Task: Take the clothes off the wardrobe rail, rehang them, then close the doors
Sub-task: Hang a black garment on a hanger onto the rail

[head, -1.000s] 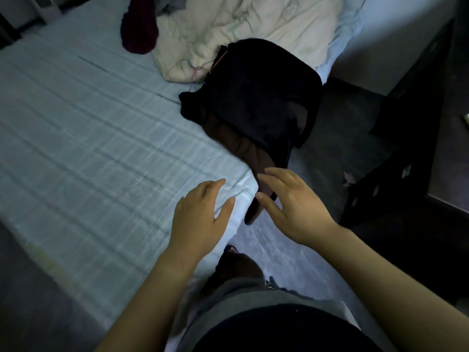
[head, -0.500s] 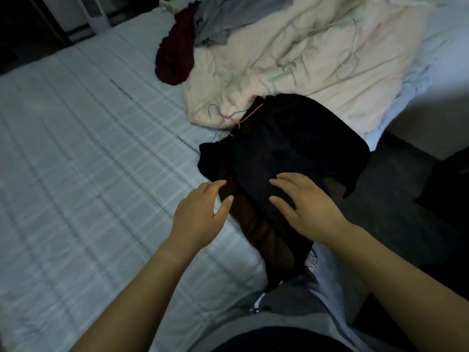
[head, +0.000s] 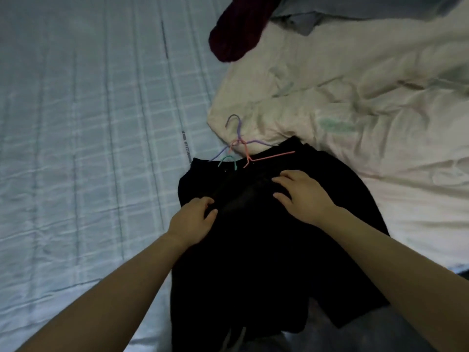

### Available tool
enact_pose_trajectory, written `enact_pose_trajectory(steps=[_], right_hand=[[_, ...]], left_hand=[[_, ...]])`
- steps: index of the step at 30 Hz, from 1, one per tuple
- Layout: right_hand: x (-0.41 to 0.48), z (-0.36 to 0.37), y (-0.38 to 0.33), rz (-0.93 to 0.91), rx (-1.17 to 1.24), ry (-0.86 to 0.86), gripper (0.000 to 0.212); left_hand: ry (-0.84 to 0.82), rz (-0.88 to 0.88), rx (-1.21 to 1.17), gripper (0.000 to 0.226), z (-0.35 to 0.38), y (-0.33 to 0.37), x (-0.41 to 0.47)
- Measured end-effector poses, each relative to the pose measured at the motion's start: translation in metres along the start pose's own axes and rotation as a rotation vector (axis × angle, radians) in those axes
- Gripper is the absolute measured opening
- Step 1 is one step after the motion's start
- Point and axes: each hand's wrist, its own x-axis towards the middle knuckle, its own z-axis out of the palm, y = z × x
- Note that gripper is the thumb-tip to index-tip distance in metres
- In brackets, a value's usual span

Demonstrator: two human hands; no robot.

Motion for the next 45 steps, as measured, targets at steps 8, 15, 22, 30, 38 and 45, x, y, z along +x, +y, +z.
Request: enact_pose_trajectory(steps=[8, 15, 22, 30, 38, 45], right_hand=[[0.103, 0.025, 0.082, -0.032, -0.179, -0.116, 0.068], [0.107, 0.042, 0.105, -0.055, -0.149, -0.031, 0.062], [0.088, 0.035, 0.101, -0.127, 0.042, 0.131, 0.032], [0.024, -0.007, 0.061, -0.235, 0.221, 0.365, 0.009], [-0.090, -0.033, -0.061, -0.409, 0.188, 0.523, 0.020], [-0.172, 0.002, -0.234, -0.711, 0.133, 0.502, 0.021]], left_hand=[[0.091, -0.209, -0.067, 0.046, 0.032, -0.003, 0.085], [0.052, -0.342, -0.195, 0.043, 0.064, 0.008, 0.111], [0.071, -0.278, -0.272, 0.034, 0.062, 0.015, 0.085], [0.343, -0.095, -0.385, 0.030, 0.033, 0.034, -0.021], [0.645, -0.086, -0.511, 0.016, 0.017, 0.015, -0.196], [0.900, -0.266, -0.568, 0.013, 0.046, -0.074, -0.381]])
